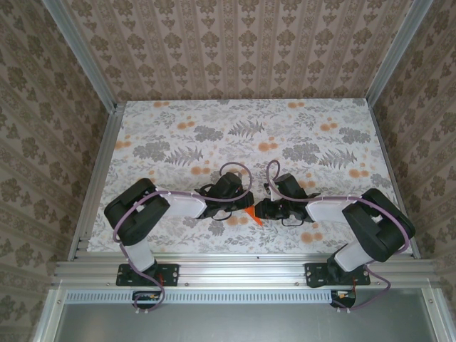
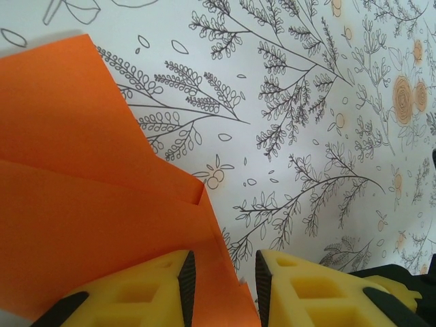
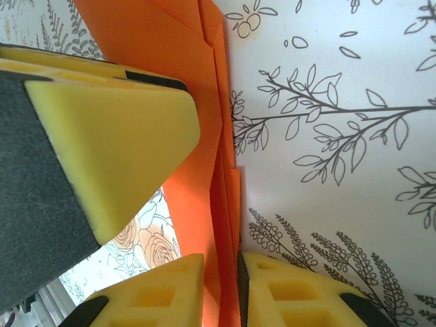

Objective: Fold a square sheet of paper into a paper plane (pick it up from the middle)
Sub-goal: Fold the wing for the fifth time at the center of the table.

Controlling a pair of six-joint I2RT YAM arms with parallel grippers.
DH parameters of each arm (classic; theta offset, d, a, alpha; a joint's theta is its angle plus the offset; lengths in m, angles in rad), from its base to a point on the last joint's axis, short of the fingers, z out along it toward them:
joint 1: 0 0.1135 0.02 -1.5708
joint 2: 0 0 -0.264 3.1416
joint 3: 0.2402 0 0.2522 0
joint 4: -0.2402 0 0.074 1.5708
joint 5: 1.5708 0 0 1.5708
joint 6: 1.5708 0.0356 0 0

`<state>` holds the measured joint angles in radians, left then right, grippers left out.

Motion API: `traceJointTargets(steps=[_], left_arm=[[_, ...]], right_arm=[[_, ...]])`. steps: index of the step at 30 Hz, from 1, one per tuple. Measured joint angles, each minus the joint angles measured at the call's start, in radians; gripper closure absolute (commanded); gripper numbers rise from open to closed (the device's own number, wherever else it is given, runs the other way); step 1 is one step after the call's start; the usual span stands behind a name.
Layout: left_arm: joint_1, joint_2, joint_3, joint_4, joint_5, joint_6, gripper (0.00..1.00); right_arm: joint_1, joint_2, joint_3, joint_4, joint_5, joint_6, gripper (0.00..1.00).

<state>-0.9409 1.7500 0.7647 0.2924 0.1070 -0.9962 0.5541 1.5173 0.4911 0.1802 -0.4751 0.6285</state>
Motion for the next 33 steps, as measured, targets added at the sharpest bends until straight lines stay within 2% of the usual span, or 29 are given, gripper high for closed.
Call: traceJointTargets(steps=[16,23,33], left_arm=[[0.0,-0.002,0.029,0.0,0.048,0.065,0.6],[-0.008,-0.055,0.029,-0.004,0.062,0.105,0.56],[-0.017,-0.07,0.029,-0.023,0.049,0.111,0.62]], right_arm=[[-0.006,0.014,0.015,-0.025,0.001,0.0,0.84],[-0.006,0.016,0.019,-0.033,0.004,0.0,0.84],[-0.006,0.023,0.031,-0.05,0.005,0.0,0.84]])
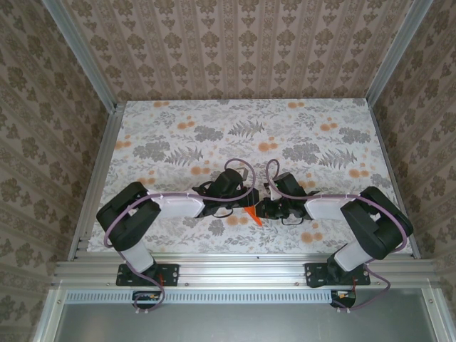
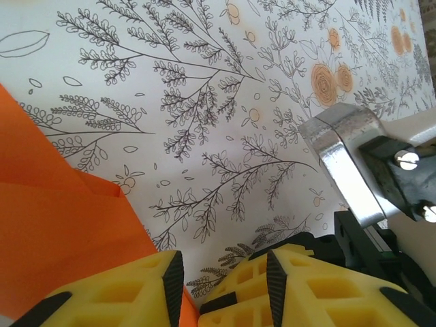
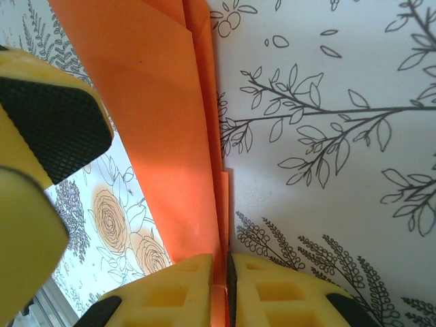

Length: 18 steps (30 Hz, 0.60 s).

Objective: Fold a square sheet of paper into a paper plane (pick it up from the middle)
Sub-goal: Fold the wing for the fifth time at the center of the table.

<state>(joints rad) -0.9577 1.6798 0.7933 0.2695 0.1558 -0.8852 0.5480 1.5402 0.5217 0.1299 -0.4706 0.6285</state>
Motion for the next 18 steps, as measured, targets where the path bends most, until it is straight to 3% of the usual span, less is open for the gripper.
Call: traceJointTargets(steps=[18], left_arm=[[0.004,0.109,0.05,-0.066,-0.027,-0.019,0.7]], right_arm=[[0.006,-0.035,0.001,-0.032,0.013,-0.001,0.78]])
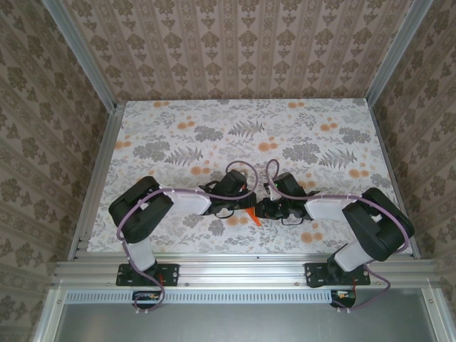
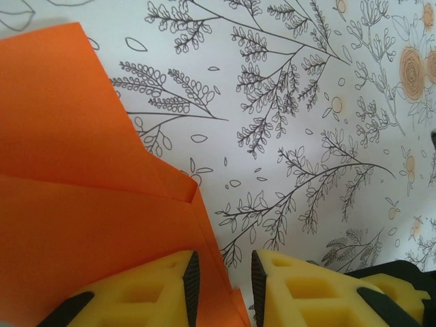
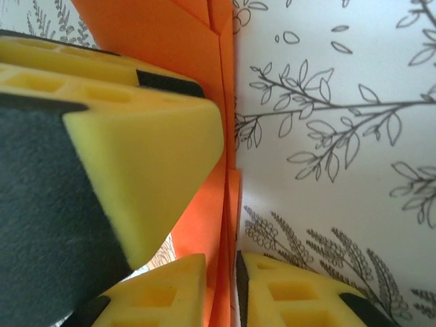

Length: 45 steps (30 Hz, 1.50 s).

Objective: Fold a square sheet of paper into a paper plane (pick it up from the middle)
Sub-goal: Fold the wing for the fifth time at the center of the table.

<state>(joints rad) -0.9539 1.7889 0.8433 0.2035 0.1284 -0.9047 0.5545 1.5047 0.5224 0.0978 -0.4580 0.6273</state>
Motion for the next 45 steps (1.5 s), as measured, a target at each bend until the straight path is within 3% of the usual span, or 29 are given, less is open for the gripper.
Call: traceJointTargets(steps=[5,9,20,26,45], left_arm=[[0.0,0.005,0.015,-0.021,0.01,0.0,0.71],[0.0,0.013,0.027,-0.026,0.017,0.001,0.71],[0.0,0.019,0.037,-0.037,0.03,0.001,0.71],[0.0,0.019,0.037,-0.037,0.031,0.003,0.71],[-0.001,0.019,0.038,-0.041,0.037,0.009,0.71]], right_arm=[[0.0,-0.154,-0.006,-0.077,0.028,-0.005,0.85],[-0.002,-0.202,-0.006,-0.071,-0.023,0.002,0.92],[-0.023,0.0,-0.006,0.009,-0.179,0.055,0.94],[-0.057,0.036,-0.002,0.035,-0.255,0.08,0.92],[-0.079,0.122,0.003,0.039,-0.292,0.072,0.92]])
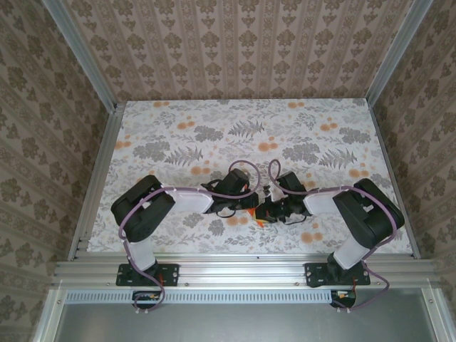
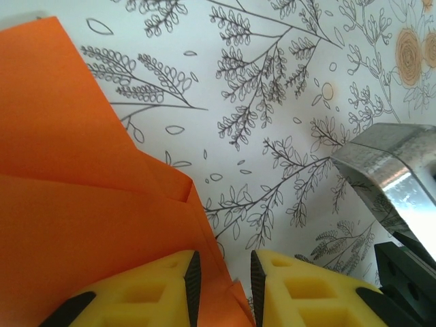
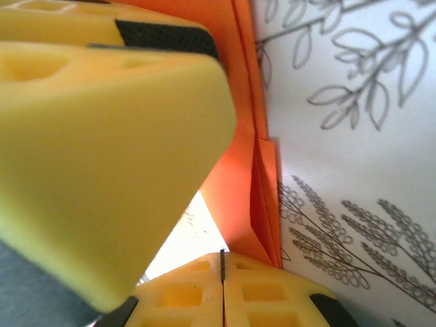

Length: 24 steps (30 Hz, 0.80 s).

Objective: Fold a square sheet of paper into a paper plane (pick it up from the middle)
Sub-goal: Fold the wing for the fifth time at the center of the table.

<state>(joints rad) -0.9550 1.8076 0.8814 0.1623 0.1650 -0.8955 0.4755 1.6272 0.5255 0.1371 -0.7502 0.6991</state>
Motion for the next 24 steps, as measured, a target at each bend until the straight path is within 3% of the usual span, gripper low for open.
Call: traceJointTargets(steps=[9,17,24], left_arm=[[-0.002,0.005,0.008,-0.011,0.007,0.0,0.71],[-0.006,0.023,0.028,-0.019,0.026,-0.001,0.74],[-0.006,0.024,0.031,-0.021,0.027,-0.001,0.74]], right_arm=[[-0.001,-0.024,-0.062,0.082,-0.009,-0.011,0.92],[0.0,-0.122,-0.114,0.007,0.005,-0.012,0.91],[0.008,-0.116,-0.111,-0.016,0.017,-0.014,0.92]])
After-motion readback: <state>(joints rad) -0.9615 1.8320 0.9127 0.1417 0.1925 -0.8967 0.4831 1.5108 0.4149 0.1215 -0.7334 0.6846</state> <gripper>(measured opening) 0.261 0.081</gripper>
